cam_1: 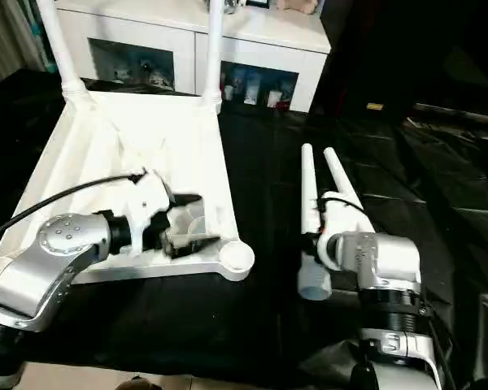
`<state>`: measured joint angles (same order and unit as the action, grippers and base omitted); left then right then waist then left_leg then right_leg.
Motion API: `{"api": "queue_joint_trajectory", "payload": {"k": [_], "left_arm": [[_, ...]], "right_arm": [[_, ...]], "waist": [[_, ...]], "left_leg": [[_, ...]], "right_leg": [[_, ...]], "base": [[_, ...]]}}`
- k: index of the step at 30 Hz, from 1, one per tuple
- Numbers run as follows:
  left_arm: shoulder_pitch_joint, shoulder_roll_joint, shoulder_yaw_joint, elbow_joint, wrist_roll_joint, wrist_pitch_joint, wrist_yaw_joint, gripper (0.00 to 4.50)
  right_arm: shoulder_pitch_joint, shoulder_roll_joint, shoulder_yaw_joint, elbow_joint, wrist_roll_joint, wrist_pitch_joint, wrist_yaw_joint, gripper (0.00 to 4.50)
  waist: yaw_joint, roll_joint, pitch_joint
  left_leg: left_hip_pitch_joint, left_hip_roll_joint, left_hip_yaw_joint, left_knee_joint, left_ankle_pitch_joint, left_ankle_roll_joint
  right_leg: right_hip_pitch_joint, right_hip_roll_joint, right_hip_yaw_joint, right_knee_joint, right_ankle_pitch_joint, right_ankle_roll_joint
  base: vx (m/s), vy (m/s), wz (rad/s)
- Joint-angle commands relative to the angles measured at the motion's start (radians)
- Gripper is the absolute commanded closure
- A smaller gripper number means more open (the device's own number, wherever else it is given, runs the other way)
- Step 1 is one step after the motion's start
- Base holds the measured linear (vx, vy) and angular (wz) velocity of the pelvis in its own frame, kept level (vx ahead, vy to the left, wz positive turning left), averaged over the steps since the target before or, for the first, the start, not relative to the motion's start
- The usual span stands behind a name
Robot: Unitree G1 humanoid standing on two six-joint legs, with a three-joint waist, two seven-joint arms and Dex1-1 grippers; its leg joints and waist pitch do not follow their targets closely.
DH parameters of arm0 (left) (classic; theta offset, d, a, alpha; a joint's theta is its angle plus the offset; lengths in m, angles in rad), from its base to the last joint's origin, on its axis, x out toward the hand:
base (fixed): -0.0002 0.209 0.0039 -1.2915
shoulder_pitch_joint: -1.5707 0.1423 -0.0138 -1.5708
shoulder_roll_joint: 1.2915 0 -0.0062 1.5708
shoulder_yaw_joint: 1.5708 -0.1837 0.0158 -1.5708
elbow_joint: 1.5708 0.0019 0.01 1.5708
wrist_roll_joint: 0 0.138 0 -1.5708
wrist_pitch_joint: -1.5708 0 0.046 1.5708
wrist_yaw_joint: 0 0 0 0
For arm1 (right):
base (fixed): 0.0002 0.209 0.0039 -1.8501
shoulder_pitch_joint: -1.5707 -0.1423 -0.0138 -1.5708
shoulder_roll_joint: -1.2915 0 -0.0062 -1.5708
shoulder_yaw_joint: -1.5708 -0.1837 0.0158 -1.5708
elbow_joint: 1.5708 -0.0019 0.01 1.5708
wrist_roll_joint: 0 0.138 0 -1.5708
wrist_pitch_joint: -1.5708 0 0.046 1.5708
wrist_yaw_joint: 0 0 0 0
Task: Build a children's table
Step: Pick table leg
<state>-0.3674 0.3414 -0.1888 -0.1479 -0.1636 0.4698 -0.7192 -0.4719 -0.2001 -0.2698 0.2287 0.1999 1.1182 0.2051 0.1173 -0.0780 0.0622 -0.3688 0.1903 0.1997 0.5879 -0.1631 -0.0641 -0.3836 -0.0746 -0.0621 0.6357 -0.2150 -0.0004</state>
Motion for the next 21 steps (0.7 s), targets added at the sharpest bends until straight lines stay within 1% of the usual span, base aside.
{"api": "queue_joint_trajectory", "payload": {"k": [1, 2, 3, 4, 5, 6, 7, 8, 9, 10, 11, 12, 13, 14, 15, 16, 17, 18, 19, 20, 21], "left_arm": [[-0.058, -0.077, 0.077, -0.018, -0.049, 0.0, 0.117, 0.0], [-0.058, -0.077, 0.077, -0.018, -0.049, 0.0, 0.117, 0.0], [-0.08, -0.103, 0.105, -0.011, -0.082, 0.035, 0.141, 0.0], [-0.106, -0.121, 0.13, 0.005, -0.11, 0.067, 0.158, 0.0], [-0.123, -0.131, 0.143, 0.019, -0.125, 0.08, 0.164, 0.0], [-0.149, -0.143, 0.157, 0.048, -0.122, 0.088, 0.191, 0.0], [-0.176, -0.155, 0.168, 0.075, -0.111, 0.109, 0.224, 0.0], [-0.195, -0.163, 0.178, 0.091, -0.114, 0.147, 0.24, 0.0], [-0.22, -0.196, 0.221, 0.101, -0.2, 0.23, 0.24, 0.0], [-0.239, -0.229, 0.259, 0.101, -0.286, 0.308, 0.231, 0.0], [-0.254, -0.25, 0.275, 0.099, -0.355, 0.357, 0.207, 0.0], [-0.275, -0.286, 0.288, 0.083, -0.438, 0.42, 0.178, 0.0], [-0.281, -0.292, 0.285, 0.079, -0.45, 0.427, 0.171, 0.0], [-0.284, -0.295, 0.284, 0.077, -0.455, 0.43, 0.169, 0.0], [-0.293, -0.302, 0.284, 0.078, -0.467, 0.443, 0.173, 0.0], [-0.301, -0.308, 0.285, 0.08, -0.477, 0.453, 0.177, 0.0], [-0.314, -0.319, 0.288, 0.086, -0.494, 0.469, 0.182, 0.0], [-0.353, -0.347, 0.281, 0.123, -0.517, 0.485, 0.171, 0.0], [-0.353, -0.347, 0.281, 0.123, -0.517, 0.485, 0.171, 0.0], [-0.372, -0.36, 0.284, 0.14, -0.522, 0.495, 0.166, 0.0], [-0.389, -0.373, 0.286, 0.152, -0.535, 0.502, 0.153, 0.0]], "right_arm": [[0.036, 0.005, -0.044, -0.046, 0.031, -0.063, 0.011, 2.42], [0.036, 0.005, -0.044, -0.046, 0.031, -0.063, 0.011, 2.59], [0.049, 0.008, -0.055, -0.056, 0.042, -0.083, 0.02, 2.63], [0.064, 0.012, -0.075, -0.069, 0.064, -0.122, 0.044, 2.63], [0.074, 0.015, -0.091, -0.081, 0.083, -0.155, 0.066, 2.63], [0.082, 0.021, -0.123, -0.1, 0.118, -0.191, 0.099, 2.66], [0.083, 0.027, -0.159, -0.118, 0.158, -0.208, 0.131, 2.67], [0.08, 0.031, -0.188, -0.132, 0.191, -0.201, 0.155, 2.67], [0.077, 0.031, -0.221, -0.166, 0.26, -0.17, 0.218, 2.68], [0.078, 0.03, -0.244, -0.198, 0.326, -0.142, 0.282, 2.69], [0.081, 0.03, -0.257, -0.228, 0.386, -0.123, 0.345, 2.69], [0.098, 0.026, -0.264, -0.274, 0.493, -0.114, 0.45, 2.69], [0.102, 0.025, -0.265, -0.283, 0.519, -0.109, 0.477, 2.69], [0.104, 0.024, -0.265, -0.287, 0.53, -0.108, 0.488, 2.69], [0.109, 0.021, -0.261, -0.295, 0.553, -0.103, 0.511, 2.69], [0.113, 0.018, -0.259, -0.3, 0.571, -0.098, 0.529, 2.69], [0.118, 0.015, -0.257, -0.308, 0.599, -0.089, 0.556, 2.69], [0.133, -0.002, -0.236, -0.324, 0.648, -0.071, 0.616, 2.69], [0.133, -0.002, -0.236, -0.324, 0.648, -0.071, 0.616, 2.69], [0.136, -0.008, -0.228, -0.33, 0.661, -0.056, 0.633, 2.69], [0.137, -0.014, -0.218, -0.337, 0.668, -0.046, 0.647, 2.69]], "waist": [[0.002, 0.015, -0.07], [0.003, 0.012, -0.072], [0.001, 0.007, -0.07], [0.001, 0.017, -0.069], [-0.002, 0.011, -0.069], [0.0, 0.006, -0.068], [0.0, 0.003, -0.068], [0.0, 0.002, -0.068], [-0.002, 0.003, -0.068], [0.001, -0.012, -0.069], [0.001, -0.012, -0.069], [0.009, -0.015, -0.07], [0.009, -0.02, -0.07], [0.012, -0.016, -0.07], [0.012, -0.015, -0.069], [0.013, -0.019, -0.069], [0.014, -0.02, -0.068], [0.016, -0.022, -0.067], [0.018, -0.027, -0.066], [0.024, -0.025, -0.065], [0.028, -0.029, -0.065]], "left_leg": [[0.021, 0.044, -0.022, -0.066, -0.17, -0.076], [0.021, 0.044, -0.022, -0.065, -0.164, -0.073], [0.018, 0.041, -0.023, -0.066, -0.161, -0.068], [0.018, 0.041, -0.025, -0.067, -0.166, -0.068], [0.02, 0.04, -0.02, -0.066, -0.18, -0.067], [0.017, 0.038, -0.021, -0.065, -0.198, -0.053], [0.018, 0.04, -0.024, -0.065, -0.193, -0.048], [0.017, 0.039, -0.024, -0.064, -0.184, -0.038], [0.017, 0.039, -0.023, -0.064, -0.18, -0.034], [0.015, 0.038, -0.02, -0.059, -0.153, -0.013], [0.015, 0.038, -0.02, -0.059, -0.153, -0.013], [0.01, 0.039, -0.021, -0.054, -0.113, 0.015], [0.01, 0.038, -0.019, -0.052, -0.107, 0.025], [0.013, 0.041, -0.019, -0.051, -0.103, 0.037], [0.013, 0.043, -0.022, -0.055, -0.088, 0.038], [0.014, 0.043, -0.02, -0.056, -0.095, 0.032], [0.016, 0.043, -0.019, -0.056, -0.103, 0.029], [0.016, 0.044, -0.019, -0.057, -0.118, 0.023], [0.016, 0.042, -0.018, -0.056, -0.127, 0.02], [0.017, 0.043, -0.019, -0.057, -0.132, 0.013], [0.018, 0.044, -0.02, -0.058, -0.127, 0.005]], "right_leg": [[0.037, -0.076, 0.053, -0.071, -0.076, -0.16], [0.037, -0.074, 0.052, -0.071, -0.064, -0.163], [0.04, -0.071, 0.05, -0.069, -0.062, -0.164], [0.038, -0.071, 0.05, -0.07, -0.072, -0.162], [0.037, -0.07, 0.051, -0.074, -0.081, -0.159], [0.039, -0.073, 0.051, -0.079, -0.116, -0.152], [0.039, -0.074, 0.05, -0.079, -0.124, -0.148], [0.039, -0.073, 0.05, -0.08, -0.134, -0.139], [0.039, -0.071, 0.05, -0.078, -0.133, -0.138], [0.042, -0.074, 0.048, -0.075, -0.123, -0.16], [0.042, -0.074, 0.048, -0.075, -0.123, -0.16], [0.044, -0.077, 0.046, -0.069, -0.089, -0.185], [0.044, -0.075, 0.045, -0.069, -0.079, -0.191], [0.04, -0.074, 0.045, -0.07, -0.064, -0.196], [0.039, -0.07, 0.043, -0.07, -0.051, -0.196], [0.039, -0.071, 0.043, -0.073, -0.059, -0.197], [0.039, -0.072, 0.044, -0.074, -0.068, -0.198], [0.04, -0.073, 0.044, -0.08, -0.096, -0.192], [0.041, -0.073, 0.044, -0.083, -0.116, -0.183], [0.04, -0.075, 0.045, -0.087, -0.148, -0.171], [0.04, -0.077, 0.044, -0.088, -0.166, -0.159]], "base": [[0.0, 0.0, 0.0], [0.0, 0.0, 0.0], [0.0, 0.0, 0.0], [0.0, 0.0, 0.0], [0.0, 0.0, 0.0], [0.0, 0.0, 0.0], [0.0, 0.0, 0.0], [0.0, 0.0, 0.0], [0.0, 0.0, 0.0], [0.0, 0.0, 0.0], [0.0, 0.0, 0.0], [0.0, 0.0, 0.0], [0.0, 0.0, 0.0], [0.0, 0.0, 0.0], [0.0, 0.0, 0.0], [0.0, 0.0, 0.0], [0.0, 0.0, 0.0], [0.0, 0.0, 0.0], [0.0, 0.0, 0.0], [0.0, 0.0, 0.0], [0.0, 0.0, 0.0]]}}
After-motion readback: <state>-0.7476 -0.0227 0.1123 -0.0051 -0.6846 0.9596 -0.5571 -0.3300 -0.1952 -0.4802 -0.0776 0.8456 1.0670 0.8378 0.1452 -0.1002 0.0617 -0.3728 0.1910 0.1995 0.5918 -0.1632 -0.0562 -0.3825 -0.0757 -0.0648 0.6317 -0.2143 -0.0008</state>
